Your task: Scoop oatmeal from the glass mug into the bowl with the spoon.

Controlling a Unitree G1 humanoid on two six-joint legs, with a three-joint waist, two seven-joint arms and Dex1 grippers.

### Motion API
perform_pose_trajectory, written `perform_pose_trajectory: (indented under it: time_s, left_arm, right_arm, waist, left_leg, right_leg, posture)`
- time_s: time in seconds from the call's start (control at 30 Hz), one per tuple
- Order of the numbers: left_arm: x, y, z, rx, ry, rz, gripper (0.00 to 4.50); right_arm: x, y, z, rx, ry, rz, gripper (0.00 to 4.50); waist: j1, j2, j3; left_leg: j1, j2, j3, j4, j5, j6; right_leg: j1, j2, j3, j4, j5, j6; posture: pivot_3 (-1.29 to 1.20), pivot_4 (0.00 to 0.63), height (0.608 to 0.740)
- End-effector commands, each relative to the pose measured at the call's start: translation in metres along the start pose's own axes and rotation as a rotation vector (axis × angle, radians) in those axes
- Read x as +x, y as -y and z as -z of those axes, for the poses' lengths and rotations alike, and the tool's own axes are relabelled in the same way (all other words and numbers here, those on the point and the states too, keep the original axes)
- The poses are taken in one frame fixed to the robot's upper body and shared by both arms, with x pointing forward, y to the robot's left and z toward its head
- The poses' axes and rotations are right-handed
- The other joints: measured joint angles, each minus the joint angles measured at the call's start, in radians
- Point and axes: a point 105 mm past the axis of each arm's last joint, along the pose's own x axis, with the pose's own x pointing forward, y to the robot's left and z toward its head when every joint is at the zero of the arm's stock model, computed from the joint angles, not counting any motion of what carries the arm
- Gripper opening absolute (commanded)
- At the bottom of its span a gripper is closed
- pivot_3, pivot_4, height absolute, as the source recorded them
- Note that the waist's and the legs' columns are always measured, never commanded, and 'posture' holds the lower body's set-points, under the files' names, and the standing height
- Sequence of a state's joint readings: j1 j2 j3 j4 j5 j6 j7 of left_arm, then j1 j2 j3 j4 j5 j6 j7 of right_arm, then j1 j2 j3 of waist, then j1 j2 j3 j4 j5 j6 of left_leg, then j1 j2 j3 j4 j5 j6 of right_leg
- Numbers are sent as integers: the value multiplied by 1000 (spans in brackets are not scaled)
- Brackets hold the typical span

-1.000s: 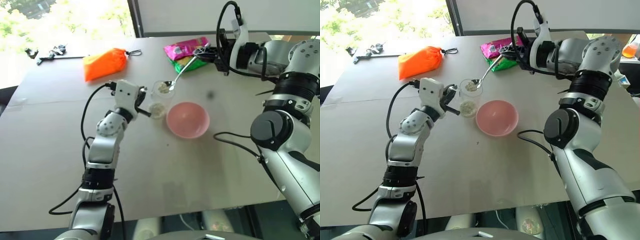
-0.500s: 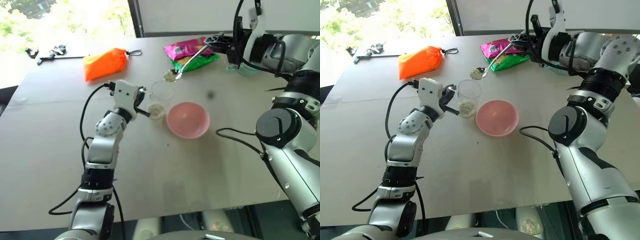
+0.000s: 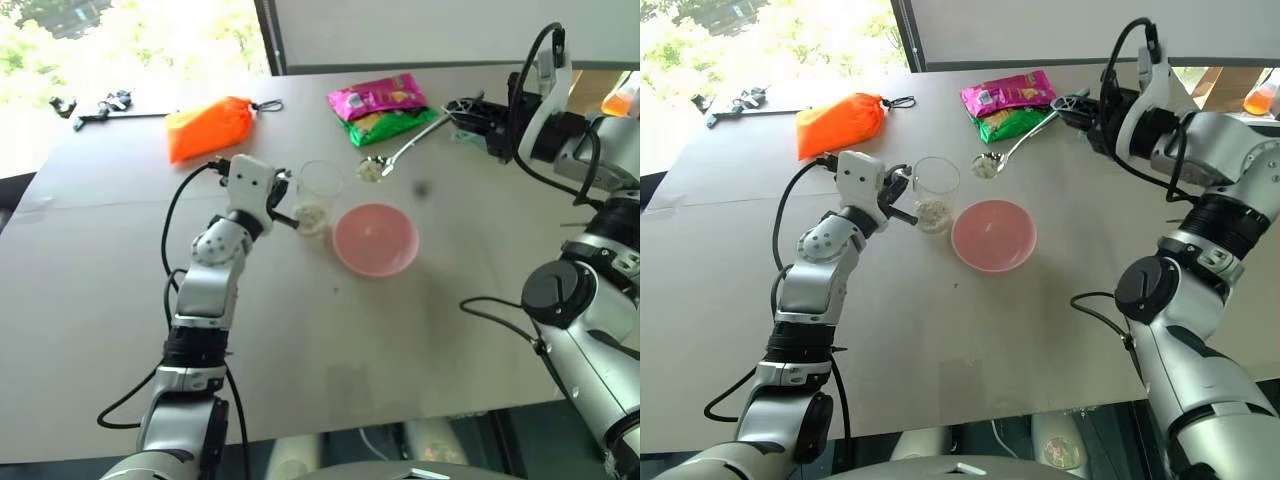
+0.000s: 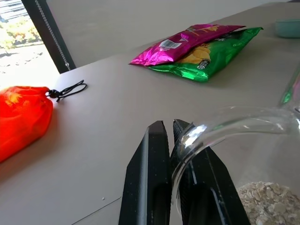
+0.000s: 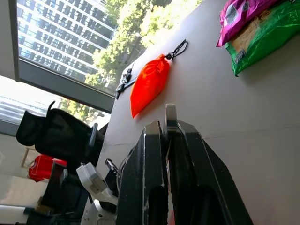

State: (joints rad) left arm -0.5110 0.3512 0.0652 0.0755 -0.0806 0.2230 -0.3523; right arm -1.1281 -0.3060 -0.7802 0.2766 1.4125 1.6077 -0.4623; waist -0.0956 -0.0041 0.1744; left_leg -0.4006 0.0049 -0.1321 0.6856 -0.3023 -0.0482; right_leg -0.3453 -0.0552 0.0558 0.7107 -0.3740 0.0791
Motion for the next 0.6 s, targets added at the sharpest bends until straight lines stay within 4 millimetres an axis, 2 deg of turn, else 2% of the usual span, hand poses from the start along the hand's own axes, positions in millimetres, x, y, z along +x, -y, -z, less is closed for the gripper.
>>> perform_pose_trajectory:
  time_s: [0.03,0.2,0.4,0.5,0.6]
  left_arm:
    - [0,-9,-15,43,53,-13,129]
    - [-1,-12,-15,49,52,-19,129]
    - [-2,-11,-16,46,55,-21,129]
    - [-2,-12,-16,46,57,-25,129]
    - [-3,-12,-17,46,61,-28,129]
  right_arm:
    - [-13,-13,7,-63,1,-51,0]
    - [-22,-12,34,-108,-66,-16,0]
    - [-21,-7,47,-92,-31,19,0]
    - [-20,-13,53,-192,-13,25,0]
    - [-21,-25,64,-368,-7,-4,0]
  waist:
    - [0,0,0]
    - [0,0,0]
    - [0,0,0]
    - [2,0,0]
    - [3,0,0]
  left_leg:
    - [0,0,0,0,0,0]
    - [-2,0,0,1,0,0]
    - [-1,0,0,1,1,1]
    - [-1,0,0,1,1,1]
    - [-1,0,-1,0,1,1]
  right_leg:
    - [0,0,0,0,0,0]
    - [0,0,0,-2,0,0]
    - [0,0,0,-2,0,0]
    - [0,0,0,-2,0,0]
    - [0,0,0,-4,0,0]
  posture:
    - [0,150,740]
    - [0,150,740]
    - [0,150,740]
    - [0,150,740]
    - [0,150,740]
